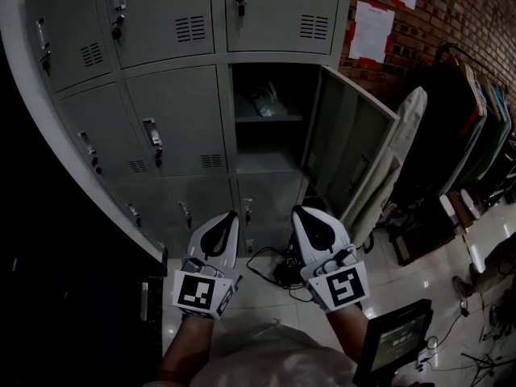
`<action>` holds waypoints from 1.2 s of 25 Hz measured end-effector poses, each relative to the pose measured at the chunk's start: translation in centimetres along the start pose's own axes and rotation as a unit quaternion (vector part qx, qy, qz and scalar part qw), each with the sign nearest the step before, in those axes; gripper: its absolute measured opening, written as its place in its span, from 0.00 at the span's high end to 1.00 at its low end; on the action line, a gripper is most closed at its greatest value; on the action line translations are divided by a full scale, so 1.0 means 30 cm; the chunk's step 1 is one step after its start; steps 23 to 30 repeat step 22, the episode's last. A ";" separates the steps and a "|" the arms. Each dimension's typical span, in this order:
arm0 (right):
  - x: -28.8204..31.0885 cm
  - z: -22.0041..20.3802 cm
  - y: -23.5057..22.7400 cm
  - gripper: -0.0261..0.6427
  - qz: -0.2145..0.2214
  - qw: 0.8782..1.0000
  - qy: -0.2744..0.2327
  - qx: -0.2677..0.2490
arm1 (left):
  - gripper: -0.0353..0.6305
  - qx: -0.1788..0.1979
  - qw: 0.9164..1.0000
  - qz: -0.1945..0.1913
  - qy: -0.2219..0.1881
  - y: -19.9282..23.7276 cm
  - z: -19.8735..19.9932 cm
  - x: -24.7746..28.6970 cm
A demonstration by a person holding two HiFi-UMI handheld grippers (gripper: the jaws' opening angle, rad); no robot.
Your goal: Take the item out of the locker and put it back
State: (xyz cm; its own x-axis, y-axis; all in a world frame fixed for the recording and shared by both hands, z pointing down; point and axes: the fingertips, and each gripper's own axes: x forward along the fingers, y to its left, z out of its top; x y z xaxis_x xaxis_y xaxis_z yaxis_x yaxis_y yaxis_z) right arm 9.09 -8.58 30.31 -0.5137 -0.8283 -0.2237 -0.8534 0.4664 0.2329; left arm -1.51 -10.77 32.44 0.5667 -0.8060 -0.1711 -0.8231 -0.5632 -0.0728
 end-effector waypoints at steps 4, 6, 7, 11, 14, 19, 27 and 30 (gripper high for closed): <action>0.009 -0.011 -0.001 0.96 0.003 1.000 0.007 0.001 | 0.94 -0.002 1.000 0.003 0.003 0.012 0.000 0.005; 0.011 -0.014 -0.003 0.96 0.004 1.000 0.008 0.001 | 0.94 -0.002 1.000 0.003 0.003 0.012 -0.003 0.008; 0.011 -0.016 -0.003 0.96 0.005 1.000 0.009 0.001 | 0.94 -0.002 1.000 0.003 0.004 0.011 -0.005 0.009; 0.012 -0.019 0.000 0.96 0.005 1.000 0.011 0.003 | 0.94 -0.004 1.000 0.003 0.006 0.011 -0.015 0.008; 0.011 -0.020 0.003 0.96 0.007 1.000 0.012 0.000 | 0.94 -0.005 1.000 0.004 0.005 0.012 -0.015 0.005; 0.003 -0.010 -0.002 0.96 0.001 1.000 0.005 0.000 | 0.94 -0.005 1.000 0.006 0.004 0.012 -0.012 0.001; -0.017 -0.018 0.004 0.96 -0.001 1.000 0.005 0.004 | 0.94 -0.010 1.000 0.004 0.010 -0.003 -0.027 -0.014; -0.017 -0.018 0.004 0.96 -0.001 1.000 0.005 0.004 | 0.94 -0.010 1.000 0.004 0.010 -0.003 -0.027 -0.014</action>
